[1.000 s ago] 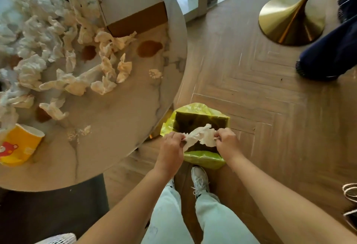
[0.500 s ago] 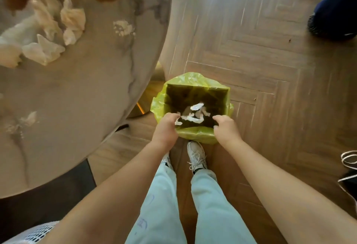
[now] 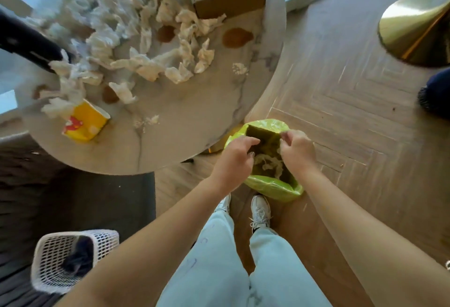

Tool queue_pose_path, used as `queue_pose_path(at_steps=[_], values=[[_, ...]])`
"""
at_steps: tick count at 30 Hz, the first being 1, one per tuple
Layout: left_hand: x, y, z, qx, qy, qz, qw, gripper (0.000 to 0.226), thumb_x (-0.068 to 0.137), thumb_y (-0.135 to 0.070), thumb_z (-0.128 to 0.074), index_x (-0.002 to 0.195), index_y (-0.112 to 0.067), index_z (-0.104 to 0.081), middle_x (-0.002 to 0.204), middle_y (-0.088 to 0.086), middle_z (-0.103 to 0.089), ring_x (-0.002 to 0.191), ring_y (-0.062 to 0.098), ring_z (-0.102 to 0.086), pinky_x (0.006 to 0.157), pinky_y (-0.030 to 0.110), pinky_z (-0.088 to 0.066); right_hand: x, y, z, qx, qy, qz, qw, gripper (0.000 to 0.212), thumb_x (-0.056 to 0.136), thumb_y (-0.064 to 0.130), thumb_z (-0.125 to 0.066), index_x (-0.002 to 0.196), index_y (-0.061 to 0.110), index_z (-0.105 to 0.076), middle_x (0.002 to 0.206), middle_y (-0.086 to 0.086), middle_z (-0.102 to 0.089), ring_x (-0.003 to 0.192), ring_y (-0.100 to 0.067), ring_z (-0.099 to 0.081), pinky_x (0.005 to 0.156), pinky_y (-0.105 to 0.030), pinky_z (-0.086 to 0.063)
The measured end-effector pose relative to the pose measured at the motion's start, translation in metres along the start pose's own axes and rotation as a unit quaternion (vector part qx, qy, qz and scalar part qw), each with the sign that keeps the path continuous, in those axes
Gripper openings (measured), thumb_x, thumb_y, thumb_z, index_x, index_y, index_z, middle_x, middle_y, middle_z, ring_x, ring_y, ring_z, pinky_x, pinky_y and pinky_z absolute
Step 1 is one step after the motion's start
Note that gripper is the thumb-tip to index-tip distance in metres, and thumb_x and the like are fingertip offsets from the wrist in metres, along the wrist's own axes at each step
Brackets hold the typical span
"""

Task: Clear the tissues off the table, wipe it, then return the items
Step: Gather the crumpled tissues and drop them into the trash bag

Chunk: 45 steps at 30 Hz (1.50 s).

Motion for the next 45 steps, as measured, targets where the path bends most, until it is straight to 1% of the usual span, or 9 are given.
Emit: queue_pose_path(at_steps=[6,9,14,19,25,31,37,41,45], values=[[-0.013,0.013,0.076,-0.018,-0.155,0.003,0.988,0.032,0.072,0.009,-0.051,0.1,0.003,-0.064,0.094,0.017,-0.063,0.089,0.028,-0.06,0.083,0.018,-0.04,0.0,0.101,-0.008,0.008,-0.067,0.16,0.985,0.022,0.087,-0.001,-0.051,0.104,-0.001,-0.064,0.098,-0.018,-0.063,0.092,-0.03,-0.058,0.081,-0.022,-0.038],[-0.01,0.043,0.11,0.011,-0.198,0.037,0.979,0.032,0.071,0.01,-0.056,0.101,0.003,-0.064,0.097,0.018,-0.062,0.093,0.032,-0.059,0.085,0.022,-0.041,0.014,0.145,-0.026,0.001,-0.056,0.228,0.972,0.024,0.083,-0.005,-0.053,0.105,-0.003,-0.064,0.099,-0.02,-0.061,0.094,-0.033,-0.056,0.083,-0.024,-0.04],[0.023,0.082,0.152,0.075,-0.19,0.083,0.975,0.048,0.08,-0.016,-0.067,0.125,-0.007,-0.055,0.125,0.017,-0.051,0.115,0.035,-0.044,0.099,0.037,-0.035,0.06,0.196,-0.053,-0.091,0.0,0.264,0.96,0.042,0.087,0.003,-0.055,0.128,0.002,-0.05,0.129,-0.018,-0.049,0.122,-0.032,-0.042,0.102,-0.029,-0.032],[0.076,0.088,0.168,0.129,-0.156,0.052,0.978,0.056,0.083,-0.028,-0.064,0.134,-0.016,-0.045,0.135,0.014,-0.044,0.124,0.034,-0.038,0.101,0.043,-0.036,0.101,0.219,-0.067,-0.146,0.016,0.252,0.957,0.041,0.093,0.004,-0.046,0.135,0.005,-0.043,0.147,-0.017,-0.031,0.136,-0.031,-0.027,0.111,-0.039,-0.026],[0.101,0.093,0.157,0.117,-0.133,0.039,0.983,0.031,0.087,-0.011,-0.054,0.117,-0.007,-0.058,0.111,0.02,-0.05,0.108,0.037,-0.042,0.09,0.043,-0.042,0.119,0.216,-0.075,-0.19,0.007,0.255,0.948,0.017,0.091,0.002,-0.047,0.103,-0.002,-0.057,0.121,-0.017,-0.046,0.103,-0.029,-0.045,0.094,-0.036,-0.044],[0.093,0.096,0.154,0.115,-0.165,0.019,0.979,0.012,0.081,0.002,-0.054,0.089,0.004,-0.063,0.09,0.024,-0.055,0.084,0.039,-0.051,0.077,0.048,-0.045,0.109,0.211,-0.072,-0.223,0.013,0.331,0.917,0.014,0.087,0.003,-0.053,0.092,-0.008,-0.06,0.111,-0.021,-0.048,0.097,-0.035,-0.047,0.084,-0.034,-0.042],[0.035,0.053,0.13,0.078,-0.247,-0.029,0.965,0.016,0.077,-0.001,-0.064,0.093,-0.005,-0.064,0.091,0.017,-0.06,0.083,0.034,-0.057,0.078,0.038,-0.047,0.058,0.183,-0.037,-0.065,-0.001,0.395,0.916,0.003,0.076,-0.003,-0.06,0.075,-0.006,-0.062,0.089,-0.018,-0.055,0.081,-0.027,-0.055,0.078,-0.023,-0.044],[-0.023,0.004,0.063,0.046,-0.165,-0.129,0.977,0.027,0.082,-0.008,-0.066,0.104,-0.021,-0.056,0.102,0.004,-0.062,0.089,0.021,-0.058,0.076,0.032,-0.046,0.01,0.111,0.004,0.009,-0.033,0.378,0.925,0.003,0.076,-0.007,-0.063,0.076,-0.004,-0.064,0.089,-0.017,-0.057,0.08,-0.017,-0.055,0.078,-0.014,-0.046],[-0.028,0.002,0.003,0.04,-0.058,-0.103,0.992,0.016,0.086,-0.016,-0.059,0.102,-0.02,-0.06,0.101,0.003,-0.064,0.085,0.021,-0.062,0.06,0.039,-0.051,0.001,0.034,0.016,-0.028,-0.012,0.306,0.952,0.007,0.071,-0.009,-0.068,0.073,-0.003,-0.065,0.083,-0.017,-0.058,0.074,-0.023,-0.058,0.073,-0.017,-0.048]])
Point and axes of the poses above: each hand's wrist, its own x-axis towards the middle knuckle, its own z-axis out of the back of the hand, y = z × x, the point moved 5 cm from there along x, towards the middle knuckle
